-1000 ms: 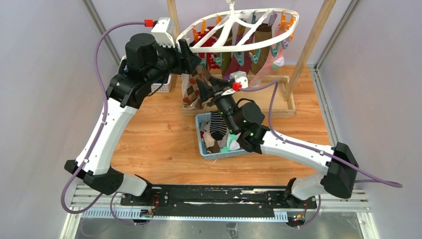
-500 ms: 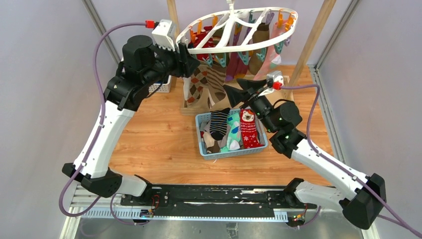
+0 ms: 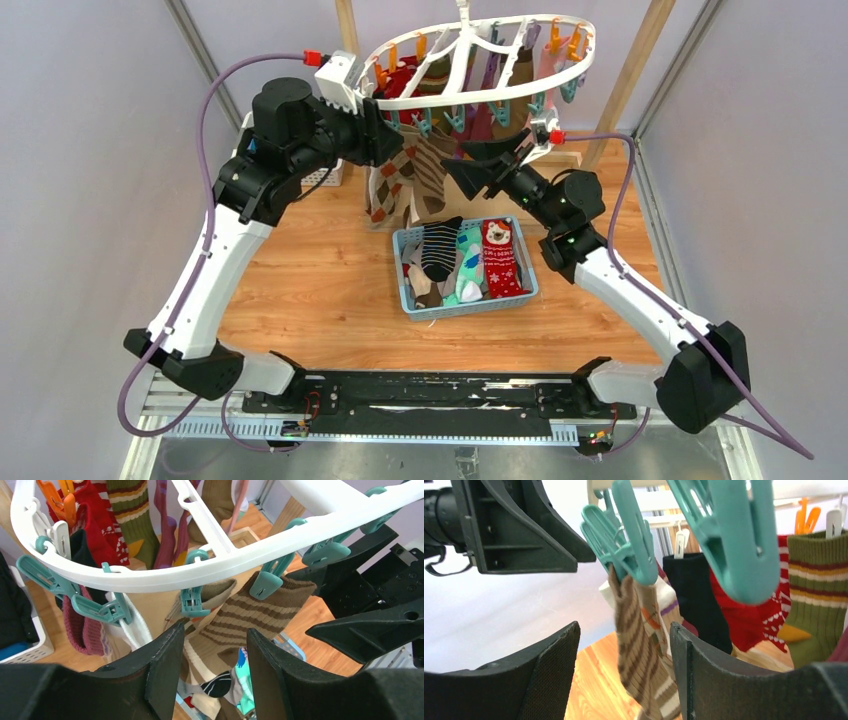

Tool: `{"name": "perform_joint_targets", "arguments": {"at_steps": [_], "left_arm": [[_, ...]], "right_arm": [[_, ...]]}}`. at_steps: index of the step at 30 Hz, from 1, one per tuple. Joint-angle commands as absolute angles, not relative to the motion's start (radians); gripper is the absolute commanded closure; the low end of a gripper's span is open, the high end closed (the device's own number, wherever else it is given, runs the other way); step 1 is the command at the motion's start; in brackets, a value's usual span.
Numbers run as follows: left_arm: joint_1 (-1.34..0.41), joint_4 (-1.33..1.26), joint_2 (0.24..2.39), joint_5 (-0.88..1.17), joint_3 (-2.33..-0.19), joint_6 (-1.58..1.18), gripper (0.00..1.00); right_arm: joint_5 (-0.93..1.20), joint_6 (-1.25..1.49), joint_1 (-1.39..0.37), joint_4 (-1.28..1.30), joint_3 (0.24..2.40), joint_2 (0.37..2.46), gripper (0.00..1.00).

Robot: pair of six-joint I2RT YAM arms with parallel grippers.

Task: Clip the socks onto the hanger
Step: Open the clamp at the hanger.

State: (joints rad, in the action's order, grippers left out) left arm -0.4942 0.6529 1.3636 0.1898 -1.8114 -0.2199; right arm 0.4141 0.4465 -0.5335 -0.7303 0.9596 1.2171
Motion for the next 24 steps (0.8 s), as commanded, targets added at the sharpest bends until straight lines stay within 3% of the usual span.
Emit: {"name": "perform_joint_targets", "arguments": {"at_steps": [1, 5, 9, 19, 24], "left_arm": [[-0.492, 0.665, 1.332, 0.212, -1.799, -0.213, 0.48], [-0.492, 0.667, 1.326, 0.216, -1.797, -0.215, 0.48], [-0.492, 0.666, 1.321, 0.222, -1.793, -0.214, 0.48], [-0.492, 0.658, 1.302, 0.194, -1.676, -0.155, 0.48], [-0.492, 0.656, 1.312, 0.173, -1.701, -0.153, 0.48]], "right_arm": [[0.453, 0.510, -0.514, -0.894, 0.998, 1.257, 0.34], [0.423, 0.546, -0.493, -0.971, 0.984, 1.283, 0.31], [0.432, 0.593, -0.466, -1.033, 0.968, 1.300, 0.22], [0.354, 0.665, -0.458, -1.158, 0.720, 1.181, 0.20], [0.344, 0.698, -0.429, -1.169, 0.700, 1.171, 0.20]]}}
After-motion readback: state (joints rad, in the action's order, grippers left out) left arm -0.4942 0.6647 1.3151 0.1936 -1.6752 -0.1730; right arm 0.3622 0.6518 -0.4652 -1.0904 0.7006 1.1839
